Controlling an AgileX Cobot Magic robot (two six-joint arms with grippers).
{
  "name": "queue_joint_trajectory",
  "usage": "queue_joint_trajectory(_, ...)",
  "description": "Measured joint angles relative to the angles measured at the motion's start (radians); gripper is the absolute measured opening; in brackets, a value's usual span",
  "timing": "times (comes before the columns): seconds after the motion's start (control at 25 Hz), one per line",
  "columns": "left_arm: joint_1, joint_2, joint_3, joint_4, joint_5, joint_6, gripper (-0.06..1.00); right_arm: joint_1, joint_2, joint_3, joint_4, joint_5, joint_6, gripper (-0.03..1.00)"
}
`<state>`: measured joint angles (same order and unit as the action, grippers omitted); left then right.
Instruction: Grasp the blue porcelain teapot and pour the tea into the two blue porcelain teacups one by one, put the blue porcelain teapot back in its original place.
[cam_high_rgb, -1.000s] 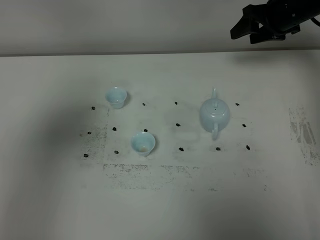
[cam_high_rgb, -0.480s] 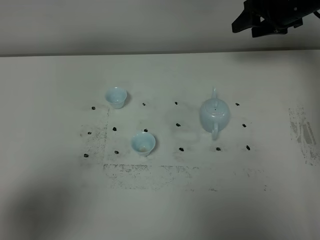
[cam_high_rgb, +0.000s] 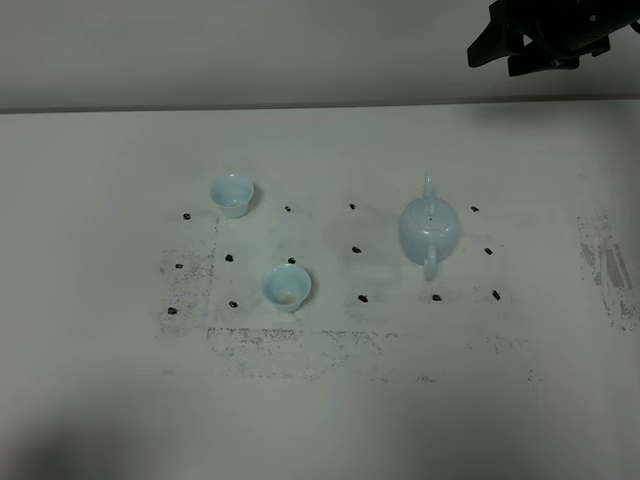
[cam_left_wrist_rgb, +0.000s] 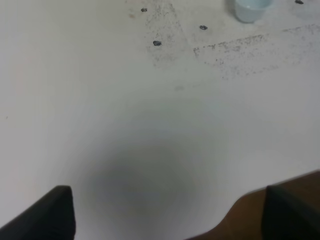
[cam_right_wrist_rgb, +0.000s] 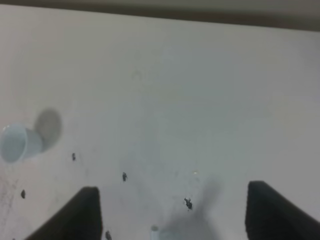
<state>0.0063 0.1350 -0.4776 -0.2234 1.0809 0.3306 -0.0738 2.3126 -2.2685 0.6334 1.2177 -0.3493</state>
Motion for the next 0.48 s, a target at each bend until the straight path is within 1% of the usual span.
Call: queue_joint_trajectory(0.48, 0.0, -0.14, 0.017, 0.011, 0.007, -0.013, 0.72, 0.0, 0.0, 0.0, -0.026, 0.0, 0.0, 0.58)
